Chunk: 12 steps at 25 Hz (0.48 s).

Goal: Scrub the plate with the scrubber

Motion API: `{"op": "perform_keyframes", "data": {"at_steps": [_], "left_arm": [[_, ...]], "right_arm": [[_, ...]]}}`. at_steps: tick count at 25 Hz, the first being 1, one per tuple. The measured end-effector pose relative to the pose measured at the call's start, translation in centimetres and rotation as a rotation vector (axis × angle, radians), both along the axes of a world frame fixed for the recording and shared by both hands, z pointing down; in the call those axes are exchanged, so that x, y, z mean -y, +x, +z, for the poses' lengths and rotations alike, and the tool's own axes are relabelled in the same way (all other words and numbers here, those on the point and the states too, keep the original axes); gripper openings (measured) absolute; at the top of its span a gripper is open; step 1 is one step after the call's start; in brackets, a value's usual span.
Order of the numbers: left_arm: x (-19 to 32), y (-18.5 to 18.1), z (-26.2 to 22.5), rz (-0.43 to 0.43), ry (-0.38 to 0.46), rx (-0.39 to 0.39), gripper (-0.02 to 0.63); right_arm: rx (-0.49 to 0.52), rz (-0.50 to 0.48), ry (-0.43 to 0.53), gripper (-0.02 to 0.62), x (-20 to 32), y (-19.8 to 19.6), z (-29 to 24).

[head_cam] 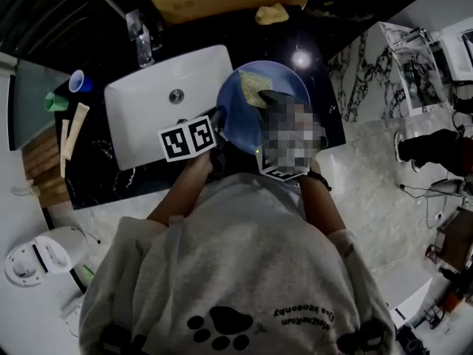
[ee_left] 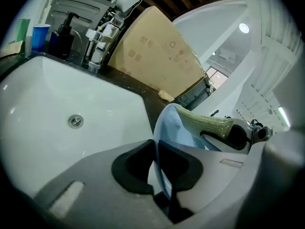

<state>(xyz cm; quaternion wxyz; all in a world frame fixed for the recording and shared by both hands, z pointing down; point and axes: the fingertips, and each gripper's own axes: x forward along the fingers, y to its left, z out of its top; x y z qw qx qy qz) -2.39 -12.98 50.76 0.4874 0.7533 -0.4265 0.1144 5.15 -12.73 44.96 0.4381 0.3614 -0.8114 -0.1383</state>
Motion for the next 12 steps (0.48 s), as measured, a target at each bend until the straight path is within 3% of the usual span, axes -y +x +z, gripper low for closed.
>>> {"op": "perform_keyframes", "data": {"at_steps": [6, 12], "left_arm": [[-0.7, 1.2, 1.1, -0.01, -0.034, -0.002, 0.025], [-1.2, 1.0, 2.0, -0.055, -0.052, -0.009, 0.025]], "right_arm": [[-0.077, -0.09, -0.112, 0.075, -0.6, -0.5, 4.1], [-0.071, -0.164, -0.255, 0.077, -1.3, -1.8, 6.5]]}}
